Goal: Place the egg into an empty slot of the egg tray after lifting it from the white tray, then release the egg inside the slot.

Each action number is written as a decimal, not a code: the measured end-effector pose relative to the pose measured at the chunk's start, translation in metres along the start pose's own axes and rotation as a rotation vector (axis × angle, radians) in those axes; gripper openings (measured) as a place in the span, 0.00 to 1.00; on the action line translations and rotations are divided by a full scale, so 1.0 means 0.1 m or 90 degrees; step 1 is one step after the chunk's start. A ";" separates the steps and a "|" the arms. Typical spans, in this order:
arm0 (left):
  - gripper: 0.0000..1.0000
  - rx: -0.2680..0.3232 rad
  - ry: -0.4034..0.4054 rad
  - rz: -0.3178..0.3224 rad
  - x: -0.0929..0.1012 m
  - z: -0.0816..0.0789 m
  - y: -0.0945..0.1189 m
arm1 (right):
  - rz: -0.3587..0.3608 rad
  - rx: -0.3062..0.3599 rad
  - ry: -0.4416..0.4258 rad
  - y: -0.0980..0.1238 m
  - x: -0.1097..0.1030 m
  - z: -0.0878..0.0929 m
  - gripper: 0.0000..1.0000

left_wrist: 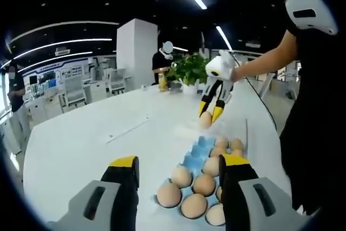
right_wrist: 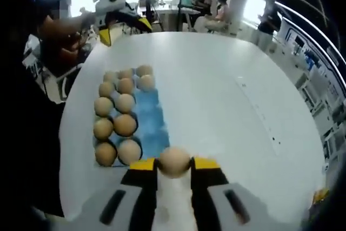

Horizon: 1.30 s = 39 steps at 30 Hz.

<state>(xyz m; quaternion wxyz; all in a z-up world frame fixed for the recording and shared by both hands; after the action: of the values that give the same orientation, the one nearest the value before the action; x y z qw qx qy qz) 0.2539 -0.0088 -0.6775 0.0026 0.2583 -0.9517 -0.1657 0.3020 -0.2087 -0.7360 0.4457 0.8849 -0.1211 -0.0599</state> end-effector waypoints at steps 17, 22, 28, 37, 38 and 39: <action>0.60 -0.001 0.001 -0.001 -0.01 0.02 0.02 | -0.054 0.024 0.046 -0.31 -0.26 -0.39 0.22; 0.60 -0.004 -0.001 0.002 0.00 0.03 0.02 | -0.072 0.031 0.057 -0.41 -0.34 -0.50 0.22; 0.61 -0.002 -0.001 0.000 -0.01 0.03 0.02 | -0.088 0.039 0.073 -0.53 -0.43 -0.62 0.22; 0.62 0.000 -0.002 -0.004 -0.04 0.02 0.02 | -0.107 0.033 0.089 -0.68 -0.51 -0.70 0.22; 0.62 0.001 -0.003 -0.004 -0.04 0.02 0.02 | -0.108 0.034 0.090 -0.69 -0.51 -0.70 0.22; 0.62 0.001 -0.004 -0.003 -0.03 0.02 0.02 | -0.109 0.033 0.091 -0.71 -0.51 -0.71 0.22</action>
<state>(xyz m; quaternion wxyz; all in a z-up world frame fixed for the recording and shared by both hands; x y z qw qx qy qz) 0.2557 -0.0052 -0.6781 -0.0011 0.2600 -0.9513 -0.1656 0.2791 -0.0998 -0.7508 0.4233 0.9053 -0.0142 -0.0316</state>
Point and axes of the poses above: the point that each gripper's makers call its tool centre point, and the gripper's own axes: y roughly backward along the fingers, x roughly to its right, z roughly out of its underside, the point moved 1 cm from there along y, roughly backward along the fingers, and after that the axes turned 6 degrees about -y, right-handed, at the moved point
